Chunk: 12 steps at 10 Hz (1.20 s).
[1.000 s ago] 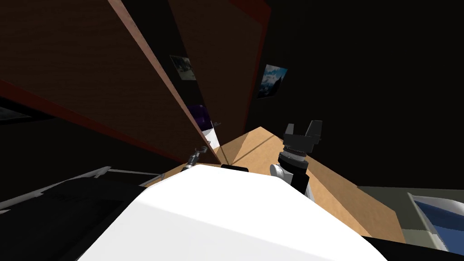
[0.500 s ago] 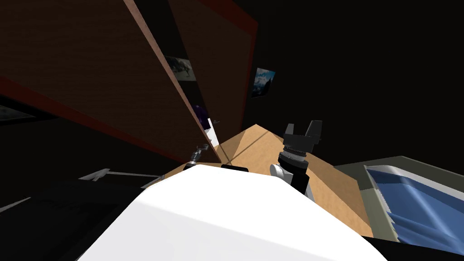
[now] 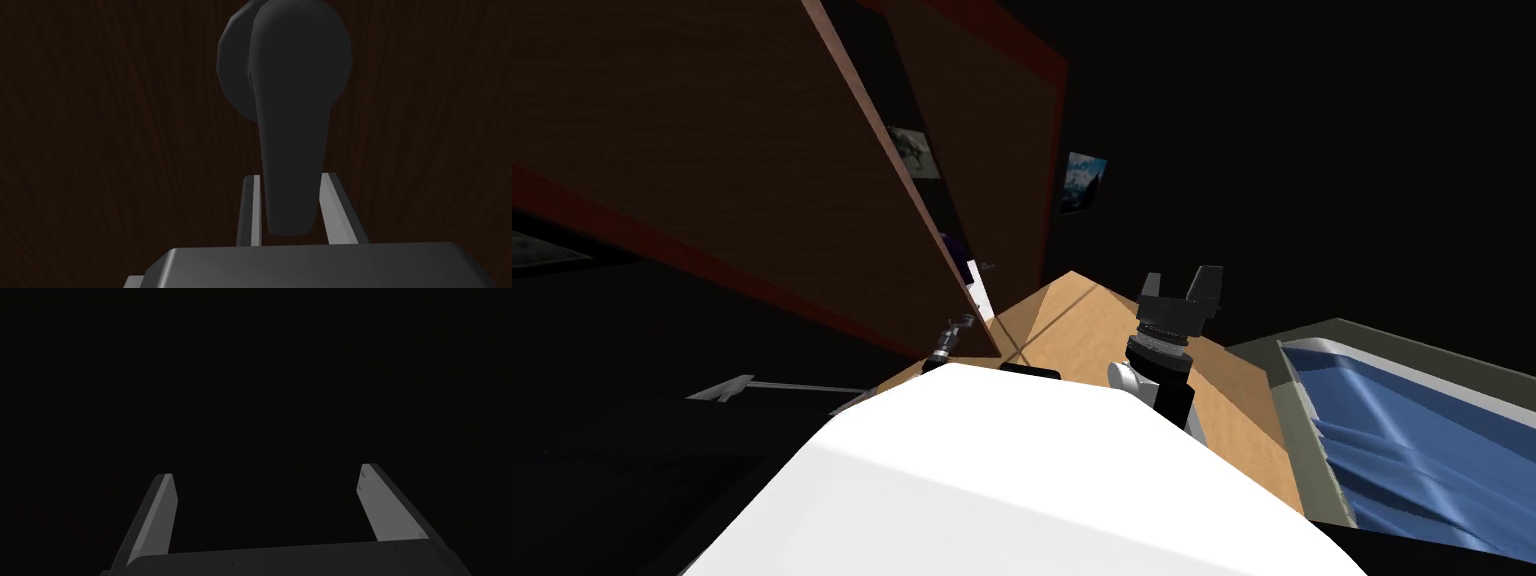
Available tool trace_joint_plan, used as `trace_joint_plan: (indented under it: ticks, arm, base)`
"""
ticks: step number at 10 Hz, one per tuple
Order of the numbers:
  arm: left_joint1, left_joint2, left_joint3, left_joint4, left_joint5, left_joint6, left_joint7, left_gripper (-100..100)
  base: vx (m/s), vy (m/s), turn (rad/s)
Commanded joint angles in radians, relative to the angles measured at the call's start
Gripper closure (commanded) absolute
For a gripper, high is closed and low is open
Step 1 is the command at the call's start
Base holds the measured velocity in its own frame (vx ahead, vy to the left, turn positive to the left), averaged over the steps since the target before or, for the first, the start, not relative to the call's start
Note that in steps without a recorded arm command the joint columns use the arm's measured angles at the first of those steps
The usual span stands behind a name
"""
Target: Pull the door open
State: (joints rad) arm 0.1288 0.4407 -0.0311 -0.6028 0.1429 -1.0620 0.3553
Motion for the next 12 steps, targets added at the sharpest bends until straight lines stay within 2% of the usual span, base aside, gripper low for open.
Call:
trace_joint_plan:
  ticks: [1, 2, 6, 7, 8, 9, 10, 12]
  arm:
    - [-0.024, -0.014, -0.015, -0.002, 0.011, 0.02, -0.014, 100]
    - [-0.024, -0.014, -0.015, -0.002, 0.011, 0.02, -0.014, 100]
    - [-0.085, -0.025, -0.031, 0.016, 0.046, 0.067, -0.044, 100]
    - [-0.085, -0.025, -0.031, 0.016, 0.046, 0.067, -0.044, 100]
    - [-0.104, -0.029, -0.036, 0.021, 0.057, 0.081, -0.052, 100]
    - [-0.09, -0.019, -0.025, 0.013, 0.056, 0.08, -0.049, 100]
    - [-0.071, -0.008, -0.042, 0.011, 0.051, 0.059, -0.035, 100]
    - [-0.054, 0.003, -0.057, 0.008, 0.045, 0.035, -0.02, 100]
  base:
    - [-0.191, 0.079, -0.131]
    - [-0.163, 0.065, -0.144]
    - [-0.198, 0.049, -0.151]
    - [-0.16, 0.025, -0.051]
    - [-0.201, 0.044, -0.084]
    - [-0.101, 0.033, -0.029]
    - [-0.123, 0.017, -0.111]
    - [-0.177, 0.04, -0.117]
